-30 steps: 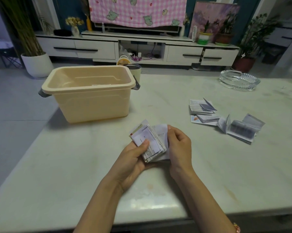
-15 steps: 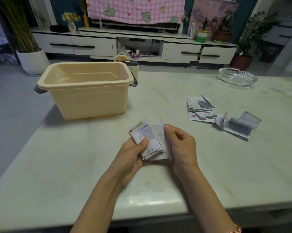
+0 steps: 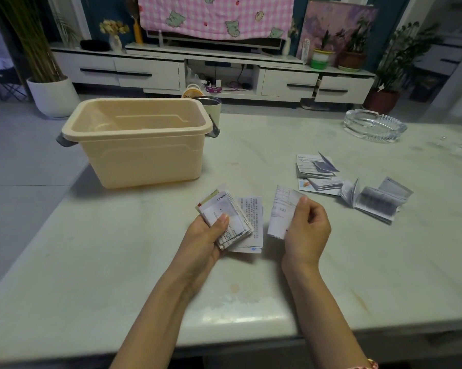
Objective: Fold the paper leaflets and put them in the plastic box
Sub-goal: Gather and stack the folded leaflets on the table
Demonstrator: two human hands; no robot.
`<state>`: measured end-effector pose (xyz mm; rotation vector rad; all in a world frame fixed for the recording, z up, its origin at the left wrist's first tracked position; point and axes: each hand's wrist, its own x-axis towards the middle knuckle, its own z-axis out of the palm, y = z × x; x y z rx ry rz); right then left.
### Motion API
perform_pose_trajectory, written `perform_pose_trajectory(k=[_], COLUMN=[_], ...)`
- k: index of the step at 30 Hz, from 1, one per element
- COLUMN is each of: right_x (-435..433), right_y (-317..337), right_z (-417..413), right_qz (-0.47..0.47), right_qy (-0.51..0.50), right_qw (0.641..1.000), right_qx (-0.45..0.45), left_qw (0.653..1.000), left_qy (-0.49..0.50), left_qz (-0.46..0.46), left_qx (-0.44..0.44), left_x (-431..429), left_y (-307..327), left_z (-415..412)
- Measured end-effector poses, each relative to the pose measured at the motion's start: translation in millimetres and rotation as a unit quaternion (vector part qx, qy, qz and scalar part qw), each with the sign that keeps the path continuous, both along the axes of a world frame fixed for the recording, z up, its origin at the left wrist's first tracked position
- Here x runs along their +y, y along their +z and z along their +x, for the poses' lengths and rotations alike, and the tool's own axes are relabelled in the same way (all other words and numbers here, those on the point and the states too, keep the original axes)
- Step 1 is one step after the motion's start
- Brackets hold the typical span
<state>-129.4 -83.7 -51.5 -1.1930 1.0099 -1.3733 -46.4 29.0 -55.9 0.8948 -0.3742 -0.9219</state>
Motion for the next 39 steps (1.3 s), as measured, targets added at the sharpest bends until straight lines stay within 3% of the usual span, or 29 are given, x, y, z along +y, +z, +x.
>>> perform_pose_trajectory(k=[7,14,20,23,30,35,39], right_x=[4,13,17,18,17,15,8], right_y=[0,-2,2,0,-4,-2,-5], right_z=[-3,-3,-5,-7,-6,-6,-9], right_qz=[-0.067,-0.166,-0.097,-0.11,-0.113,-0.087,-0.084], right_qy=[-0.002,0.178,0.312,0.339,0.317,0.29,0.158], right_qw=[0.997,0.961,0.936,0.918,0.914,0.937,0.979], right_qx=[0.046,0.13,0.128,0.173,0.227,0.173,0.094], left_qw=[0.999,0.997,0.994,0.991,0.985,0.984,0.982], left_qy=[-0.011,0.005,0.025,0.057,0.083,0.096,0.122], left_qz=[-0.013,-0.034,-0.041,-0.056,-0.078,-0.072,-0.063], left_qx=[0.028,0.074,0.094,0.106,0.13,0.13,0.131], left_x=[0,0,2,3,3,2,3], left_y=[2,4,5,6,7,5,3], left_z=[0,2,4,8,12,11,14])
